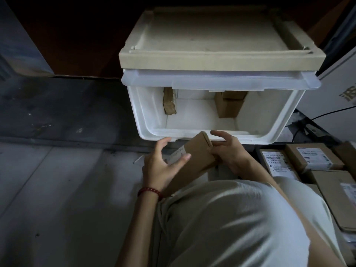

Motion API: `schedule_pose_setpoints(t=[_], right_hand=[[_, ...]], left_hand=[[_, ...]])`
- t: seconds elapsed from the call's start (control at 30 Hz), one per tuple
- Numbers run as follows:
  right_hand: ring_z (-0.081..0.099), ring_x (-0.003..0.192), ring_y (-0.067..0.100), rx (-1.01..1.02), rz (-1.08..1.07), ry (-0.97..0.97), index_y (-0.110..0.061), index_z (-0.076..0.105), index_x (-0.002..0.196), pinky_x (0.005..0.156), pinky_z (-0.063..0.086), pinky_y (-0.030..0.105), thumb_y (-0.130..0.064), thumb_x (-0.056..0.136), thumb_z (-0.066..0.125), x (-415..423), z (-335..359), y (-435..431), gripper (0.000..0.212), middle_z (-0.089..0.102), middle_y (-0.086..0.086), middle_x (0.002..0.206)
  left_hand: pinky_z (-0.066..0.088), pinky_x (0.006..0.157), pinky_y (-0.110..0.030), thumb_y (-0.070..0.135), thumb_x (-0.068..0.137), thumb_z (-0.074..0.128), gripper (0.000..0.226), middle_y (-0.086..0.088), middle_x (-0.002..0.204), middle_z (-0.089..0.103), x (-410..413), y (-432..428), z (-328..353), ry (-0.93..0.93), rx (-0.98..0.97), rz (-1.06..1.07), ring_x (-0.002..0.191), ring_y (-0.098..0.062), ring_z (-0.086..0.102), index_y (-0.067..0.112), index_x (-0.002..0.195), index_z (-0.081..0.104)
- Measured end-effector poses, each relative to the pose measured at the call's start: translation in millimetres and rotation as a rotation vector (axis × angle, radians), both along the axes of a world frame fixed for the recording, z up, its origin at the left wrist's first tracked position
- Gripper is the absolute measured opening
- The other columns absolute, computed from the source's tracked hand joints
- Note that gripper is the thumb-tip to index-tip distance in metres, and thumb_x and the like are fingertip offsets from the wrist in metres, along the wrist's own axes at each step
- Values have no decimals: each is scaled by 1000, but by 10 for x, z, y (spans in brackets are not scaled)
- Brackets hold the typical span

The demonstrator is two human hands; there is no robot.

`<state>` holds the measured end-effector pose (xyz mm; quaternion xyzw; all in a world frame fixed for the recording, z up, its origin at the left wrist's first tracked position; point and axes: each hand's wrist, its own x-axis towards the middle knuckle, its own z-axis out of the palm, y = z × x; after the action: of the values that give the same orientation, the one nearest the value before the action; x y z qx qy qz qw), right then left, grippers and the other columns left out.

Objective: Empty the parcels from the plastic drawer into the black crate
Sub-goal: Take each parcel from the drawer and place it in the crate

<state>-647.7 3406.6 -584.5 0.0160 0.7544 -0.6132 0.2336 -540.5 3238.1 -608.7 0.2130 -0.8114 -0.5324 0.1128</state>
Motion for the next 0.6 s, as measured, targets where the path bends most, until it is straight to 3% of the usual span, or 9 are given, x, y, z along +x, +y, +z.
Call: schedule_pose_setpoints(t=[0.07, 0.13, 0.3, 0.4, 0.5, 0.6], right_hand=[[62, 85, 22, 9, -75, 36, -17, 50, 135, 75, 53, 36, 6, 88, 56, -8, 10, 26, 52, 64, 15, 114], [62, 84, 19, -17, -141, 76, -18, 52, 132, 79, 53, 39, 1, 91, 53, -33, 31, 67, 44, 63, 14, 117], [60, 85, 19, -119, -194, 69, -13, 48, 135, 82, 51, 40, 3, 94, 44, -21, 62, 130, 45, 60, 18, 125], [58, 110, 26, -87, -207, 79, -11, 49, 137, 96, 50, 43, 1, 95, 44, -22, 84, 178, 44, 56, 16, 133], [57, 118, 24, 29, -207, 174, -11, 56, 133, 101, 48, 45, -17, 96, 55, -14, 158, 255, 38, 59, 12, 131], [62, 112, 18, 1, -186, 227, -11, 59, 129, 97, 52, 40, -43, 84, 69, 20, 317, 435, 56, 64, 6, 123]], left_hand=[[42, 98, -35, 63, 68, 72, 56, 23, 121, 49, -46, 41, 30, -29, -144, -24, 116, -7, 44, 52, 116, 45], [42, 99, -39, 61, 69, 71, 56, 23, 122, 47, -45, 31, 50, -16, -157, 2, 121, -12, 43, 51, 117, 46], [38, 89, -20, 47, 70, 79, 63, 17, 128, 46, 37, 24, 44, 65, -32, 45, 117, -5, 45, 38, 125, 49], [38, 86, -13, 37, 65, 86, 70, 13, 129, 50, 65, 2, 26, 87, -6, 61, 118, -5, 47, 35, 125, 50], [41, 86, -10, 24, 59, 90, 70, 14, 120, 57, 83, -29, 52, 143, -43, 73, 112, -5, 52, 34, 118, 54], [42, 74, -4, 23, 64, 87, 54, 25, 105, 58, 42, 27, 156, 198, -113, 74, 100, 0, 55, 35, 106, 56]])
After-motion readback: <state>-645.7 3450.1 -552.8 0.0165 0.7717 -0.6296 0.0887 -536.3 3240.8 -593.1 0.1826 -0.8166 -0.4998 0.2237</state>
